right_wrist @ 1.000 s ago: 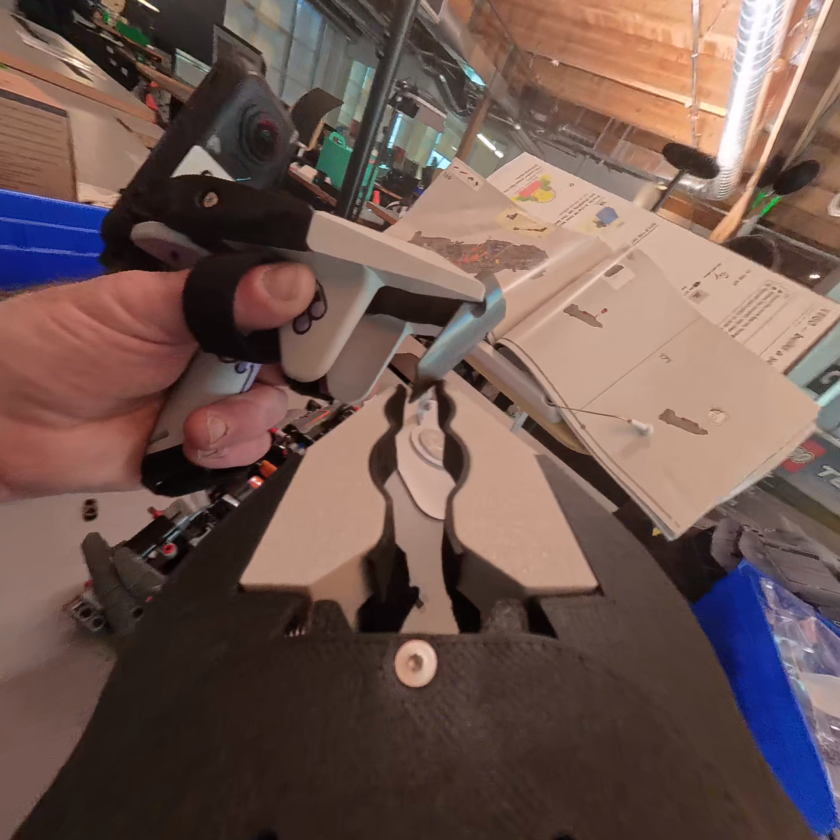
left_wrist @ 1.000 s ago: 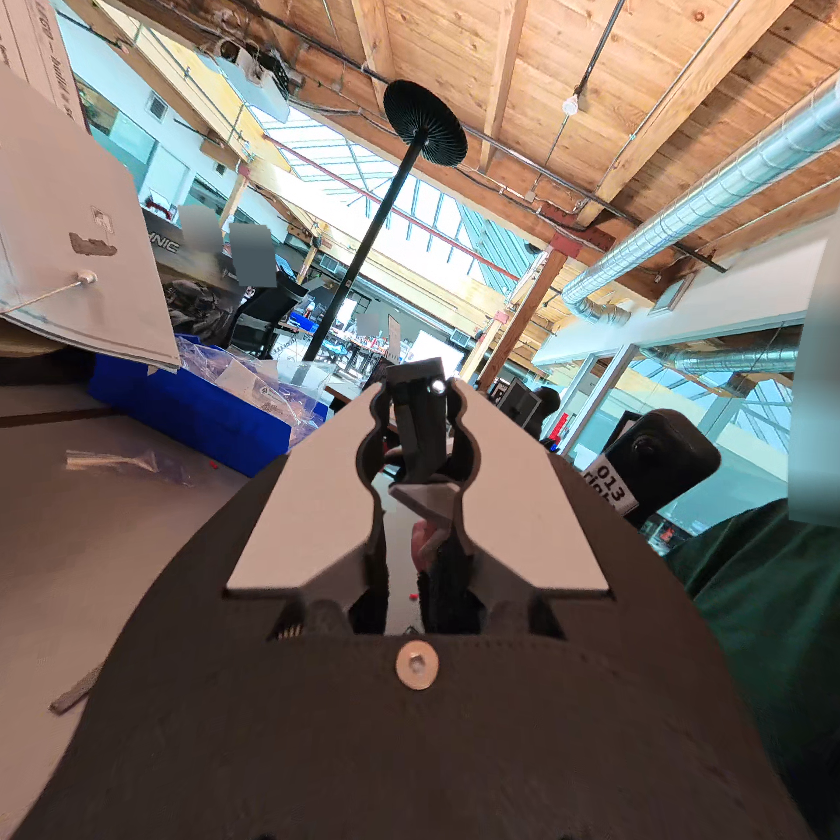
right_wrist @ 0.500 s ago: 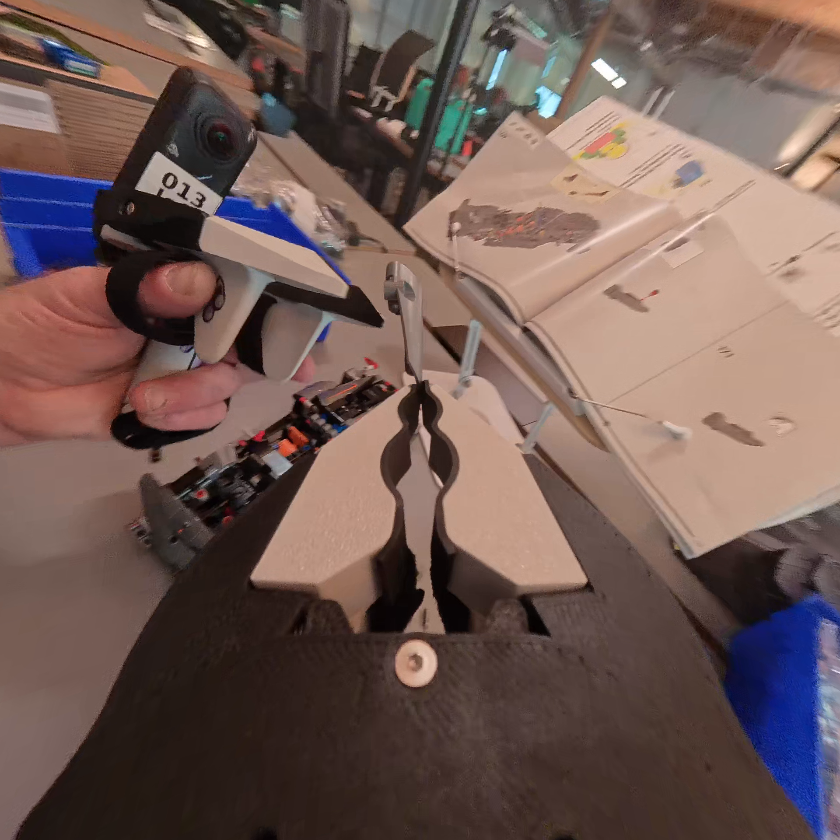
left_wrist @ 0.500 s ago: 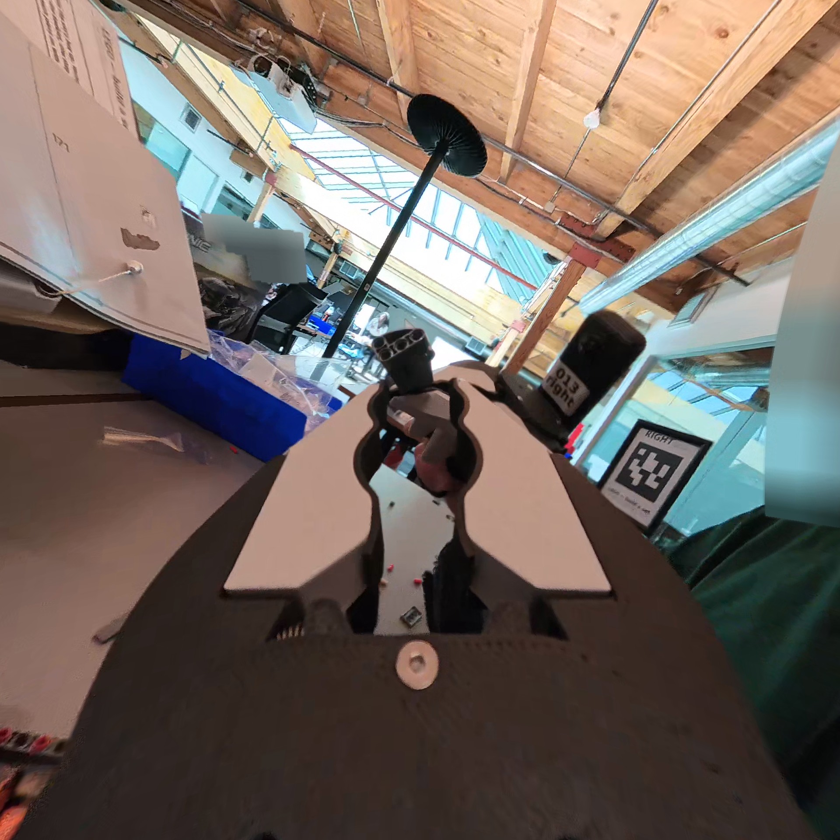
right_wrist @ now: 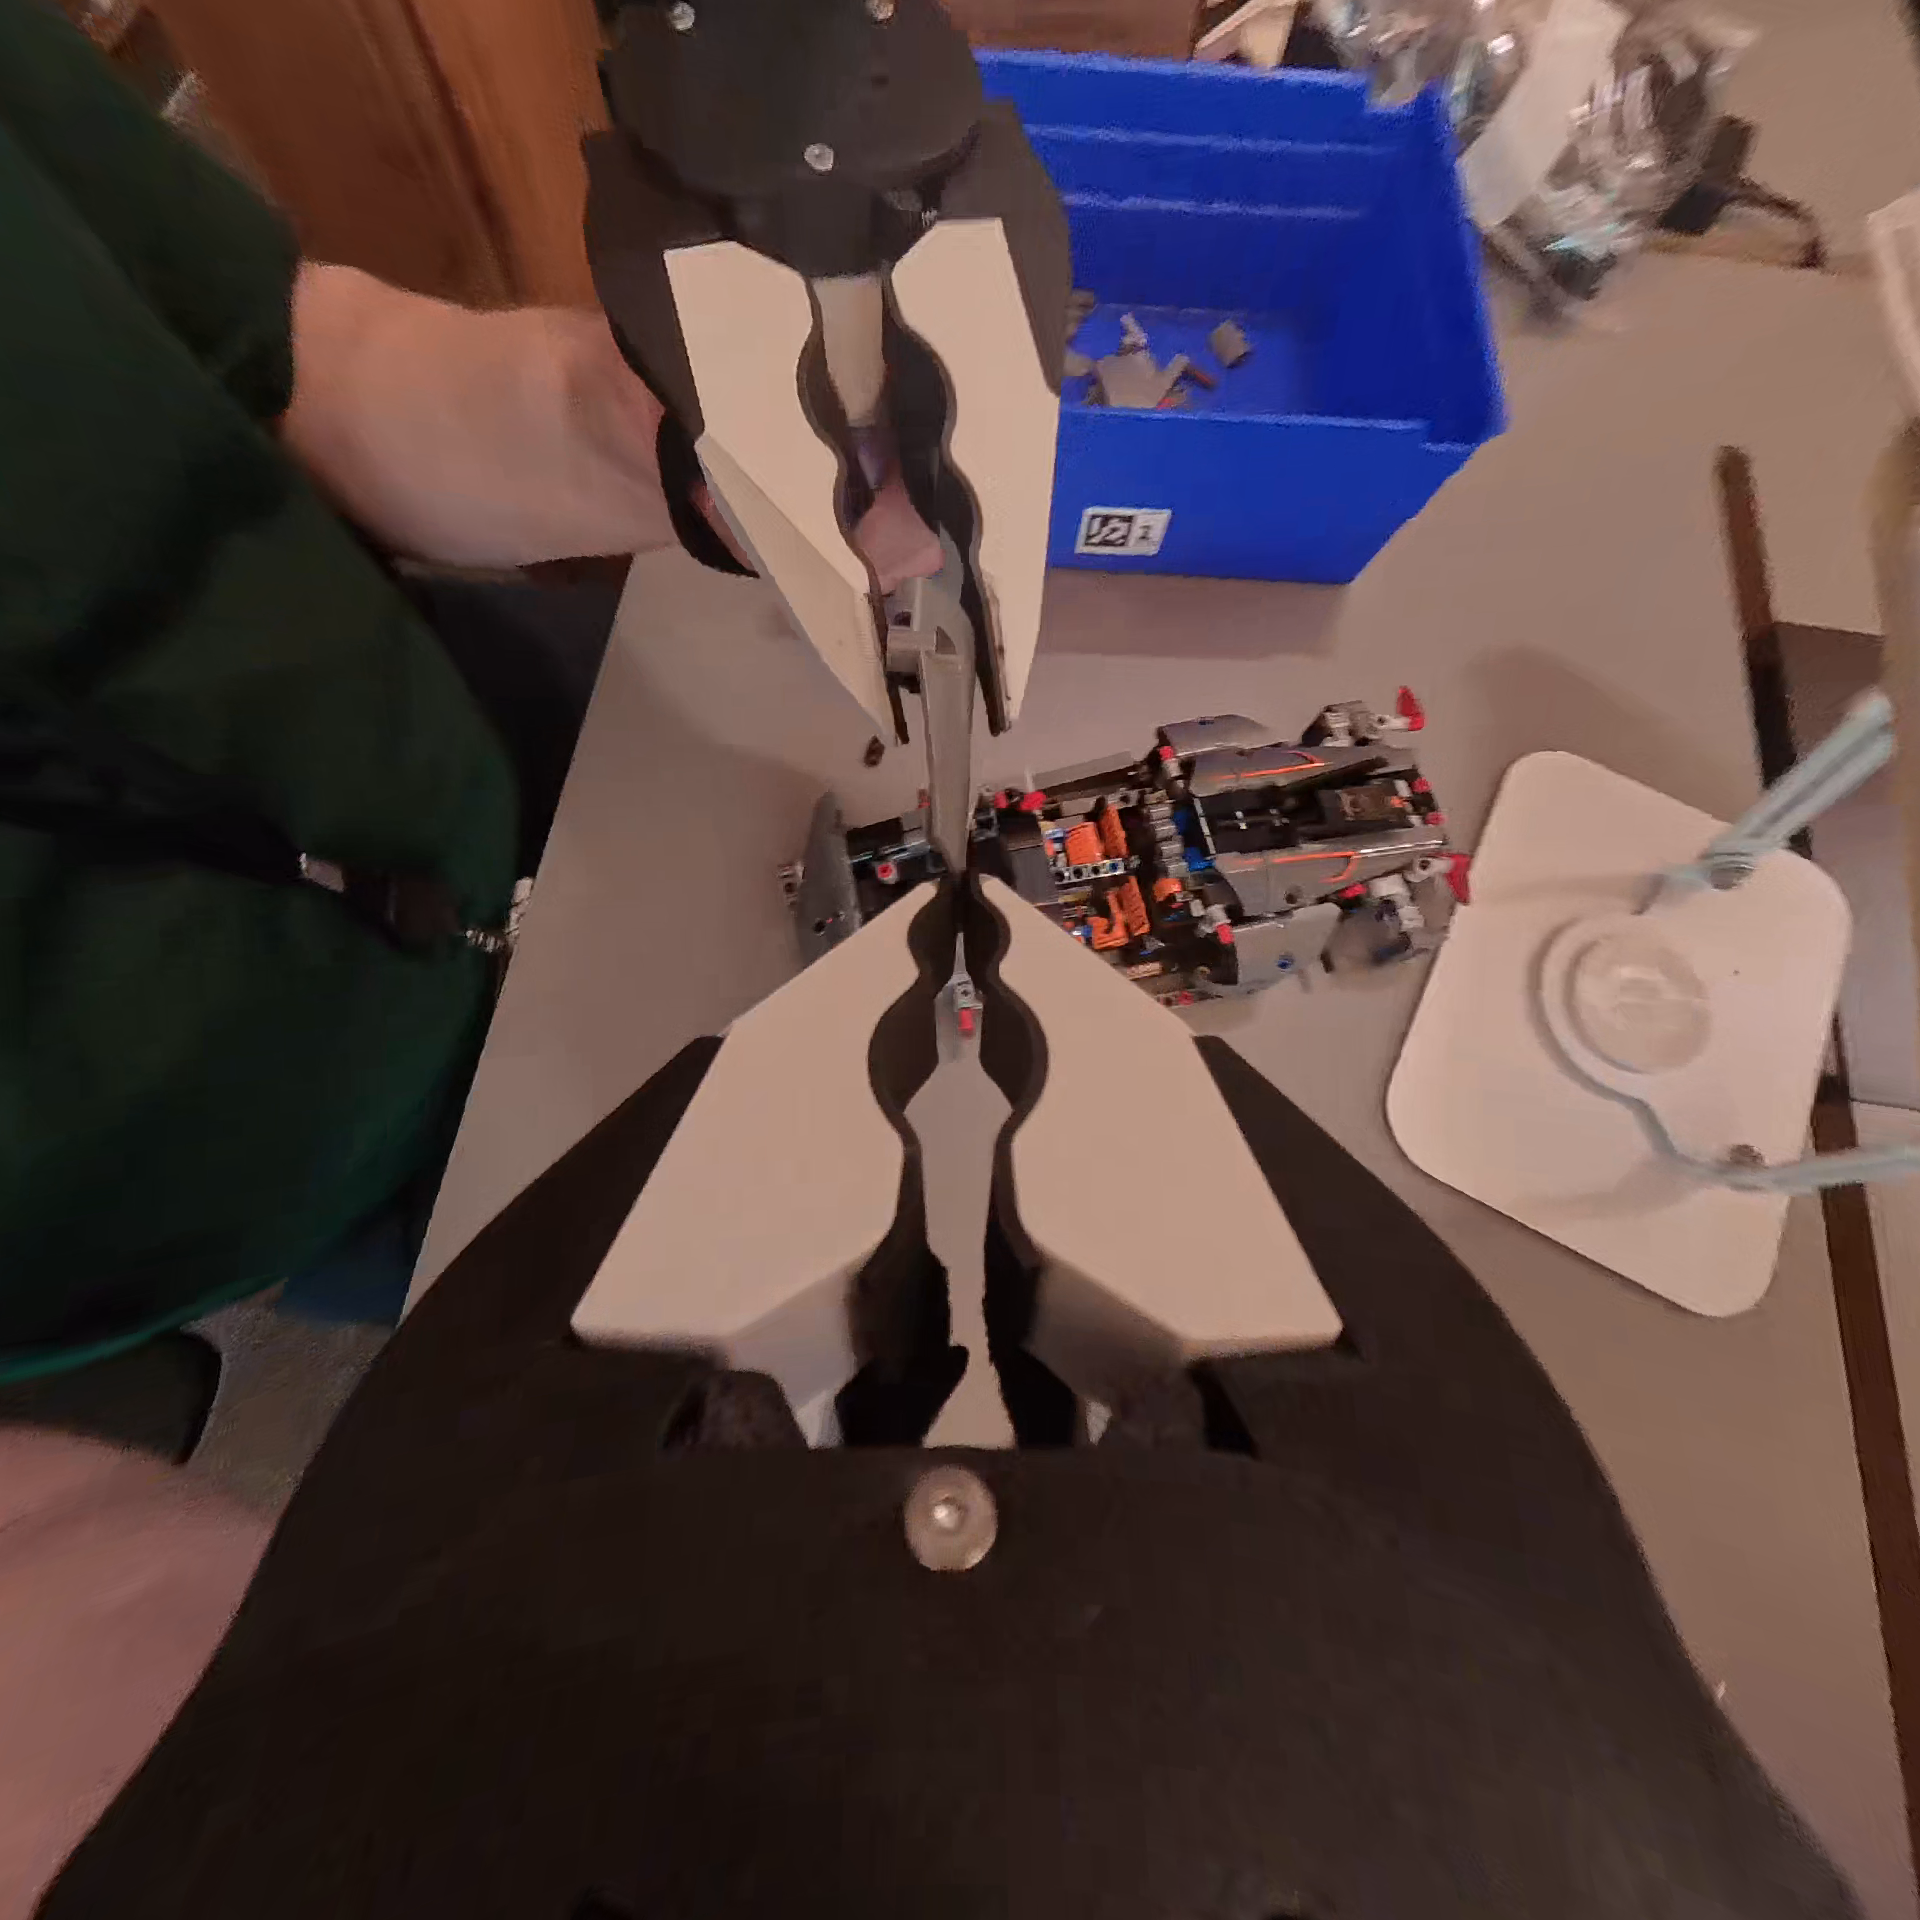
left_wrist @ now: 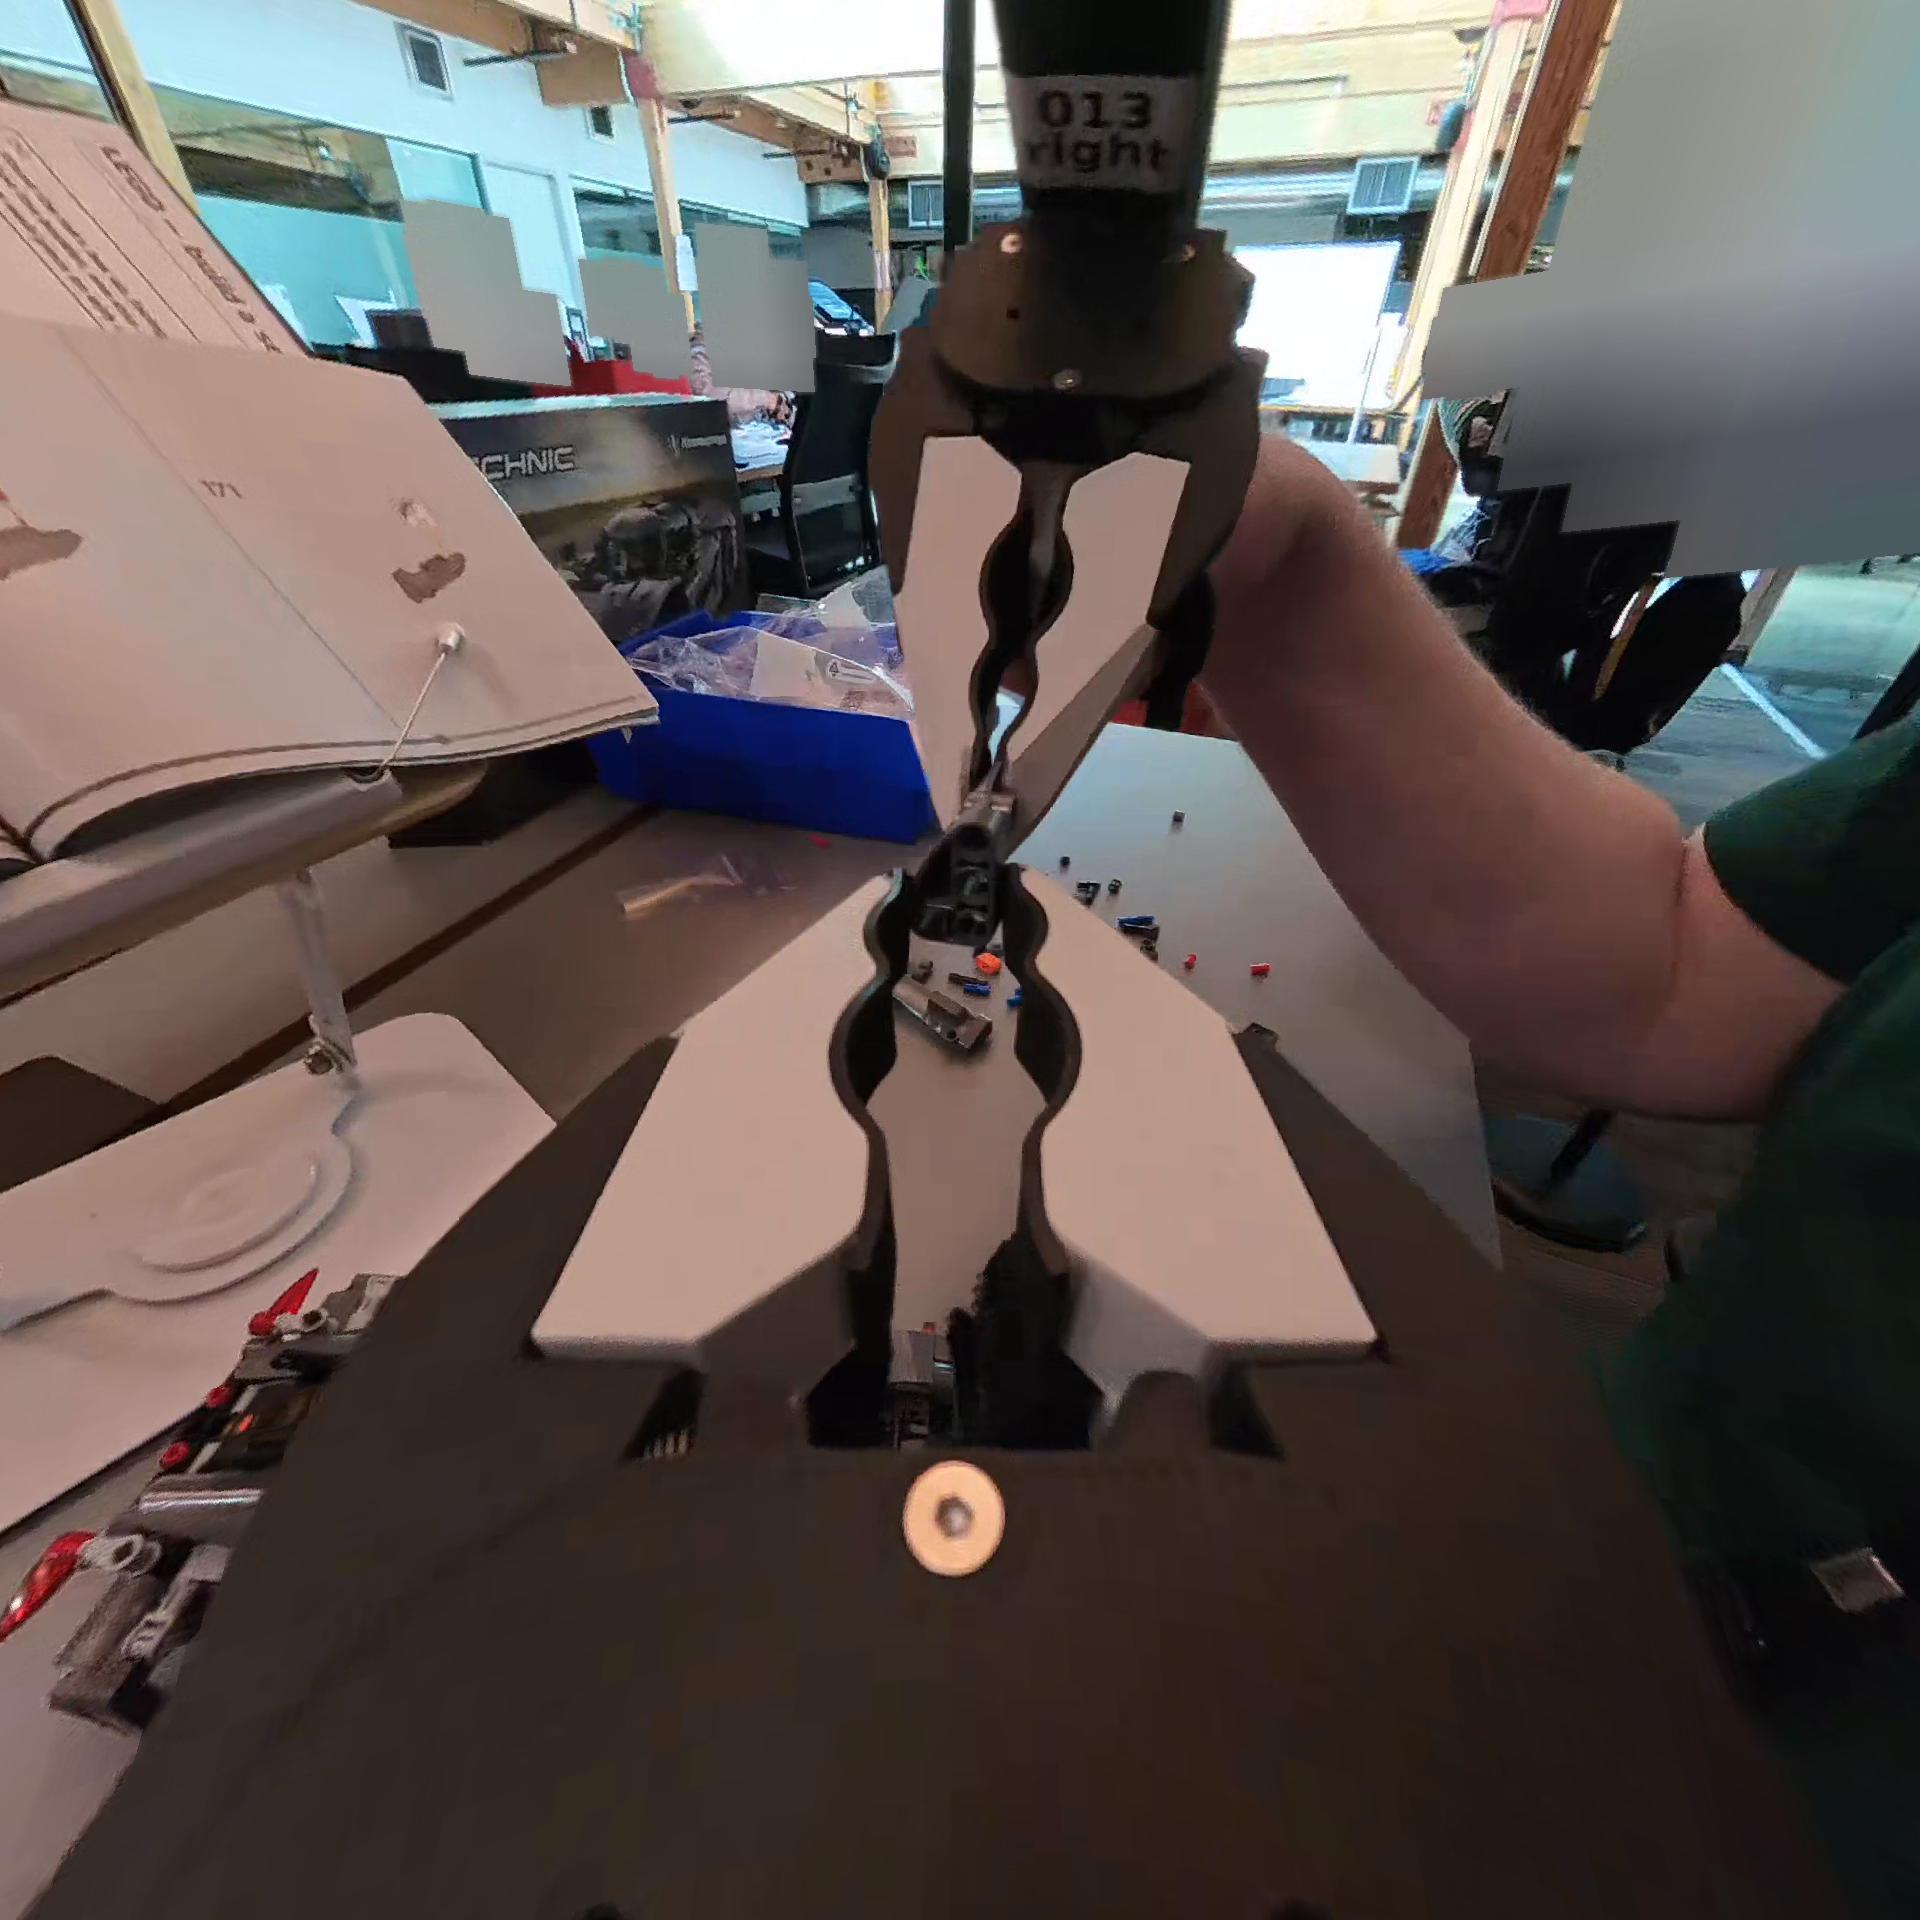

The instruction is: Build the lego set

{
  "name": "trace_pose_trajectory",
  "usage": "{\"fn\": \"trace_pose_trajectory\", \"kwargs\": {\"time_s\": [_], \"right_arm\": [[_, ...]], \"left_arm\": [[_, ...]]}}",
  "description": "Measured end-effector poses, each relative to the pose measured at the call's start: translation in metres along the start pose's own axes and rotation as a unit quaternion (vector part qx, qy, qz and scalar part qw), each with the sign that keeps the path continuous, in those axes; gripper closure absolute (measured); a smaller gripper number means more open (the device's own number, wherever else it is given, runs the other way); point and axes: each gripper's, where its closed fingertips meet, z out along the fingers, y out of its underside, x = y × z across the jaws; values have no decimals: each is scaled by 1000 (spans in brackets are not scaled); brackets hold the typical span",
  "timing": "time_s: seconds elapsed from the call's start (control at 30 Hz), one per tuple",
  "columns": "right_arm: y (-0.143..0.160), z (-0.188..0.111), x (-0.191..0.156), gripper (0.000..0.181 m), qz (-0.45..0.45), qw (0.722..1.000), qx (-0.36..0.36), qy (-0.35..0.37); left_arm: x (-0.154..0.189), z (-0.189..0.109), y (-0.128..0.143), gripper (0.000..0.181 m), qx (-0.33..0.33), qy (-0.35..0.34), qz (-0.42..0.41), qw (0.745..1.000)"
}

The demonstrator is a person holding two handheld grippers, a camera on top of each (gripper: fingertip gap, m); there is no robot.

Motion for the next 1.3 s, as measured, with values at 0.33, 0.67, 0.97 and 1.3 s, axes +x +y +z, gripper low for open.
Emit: {"fn": "trace_pose_trajectory", "kwargs": {"time_s": [0.33, 0.67, 0.97, 1.3], "right_arm": [[-41, -12, 44, 153, 73, 983, 138, 92], [-72, -3, 28, 151, 33, 964, 240, 113], [-70, -1, 27, 175, 87, 961, 252, 78], [-82, -14, 29, 177, 147, 889, 428, 73]], "left_arm": [[-39, -45, -32, 167, 194, -46, -152, 968], [-41, -37, -34, 167, 247, 71, -286, 923], [-34, -24, -30, 166, 201, 94, -264, 939], [-30, -27, -52, 169, 261, 122, -245, 926]]}}
